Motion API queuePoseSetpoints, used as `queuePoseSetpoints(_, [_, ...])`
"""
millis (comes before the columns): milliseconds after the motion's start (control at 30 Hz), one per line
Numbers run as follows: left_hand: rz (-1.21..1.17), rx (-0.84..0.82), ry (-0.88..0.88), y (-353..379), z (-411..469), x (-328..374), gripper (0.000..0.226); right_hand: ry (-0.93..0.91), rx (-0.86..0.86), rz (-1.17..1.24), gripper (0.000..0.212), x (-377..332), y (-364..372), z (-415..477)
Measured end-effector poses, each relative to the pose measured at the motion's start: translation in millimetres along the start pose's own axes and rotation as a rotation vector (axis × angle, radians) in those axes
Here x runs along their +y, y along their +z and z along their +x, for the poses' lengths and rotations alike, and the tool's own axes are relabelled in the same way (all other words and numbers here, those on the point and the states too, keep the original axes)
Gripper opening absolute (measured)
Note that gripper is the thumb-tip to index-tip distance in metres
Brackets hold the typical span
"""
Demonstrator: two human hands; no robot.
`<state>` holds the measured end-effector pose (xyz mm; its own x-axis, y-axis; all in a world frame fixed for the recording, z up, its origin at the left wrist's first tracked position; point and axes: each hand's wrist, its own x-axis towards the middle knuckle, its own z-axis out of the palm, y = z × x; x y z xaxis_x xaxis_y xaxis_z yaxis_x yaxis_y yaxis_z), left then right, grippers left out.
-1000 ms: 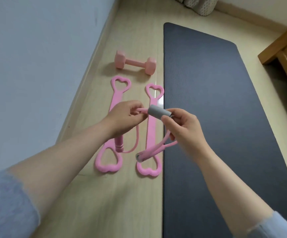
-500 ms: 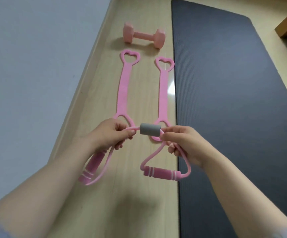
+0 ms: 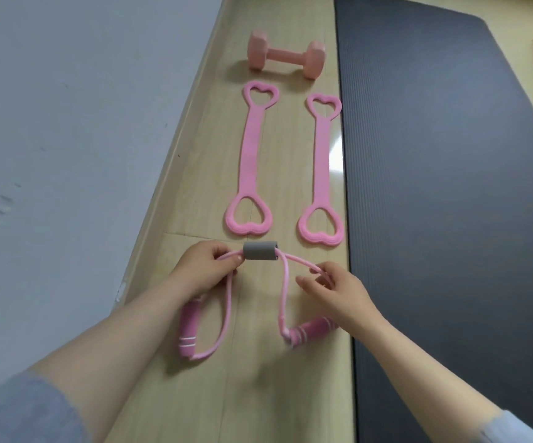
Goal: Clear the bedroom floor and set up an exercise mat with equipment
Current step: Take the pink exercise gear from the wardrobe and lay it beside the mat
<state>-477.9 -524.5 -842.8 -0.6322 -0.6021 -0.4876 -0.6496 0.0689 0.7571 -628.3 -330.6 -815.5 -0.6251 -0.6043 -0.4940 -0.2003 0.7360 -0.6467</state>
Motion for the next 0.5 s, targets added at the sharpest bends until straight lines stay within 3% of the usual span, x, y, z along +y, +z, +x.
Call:
queuePoseSetpoints(67, [-0.015, 0.004, 0.005, 4, -2, -1, 0.022, 0.022, -0.023, -0.071, 0.011, 8, 0, -8])
queuePoseSetpoints(167, [-0.081, 0.035, 0.008, 7, -7, -3, 0.023, 0.062, -0.047, -0.124, 0.018, 18, -3, -18])
queuePoseSetpoints(400, [0.116, 0.135, 0.106, 13, -20, -13, 0.013, 0.038, -0.047, -0.271, 0.012, 31, -5, -36])
queuePoseSetpoints(500, [0.275, 0.178, 0.151, 7, -28, -20, 0.016, 0.084, -0.083, -0.211, 0.011, 35, -3, -43])
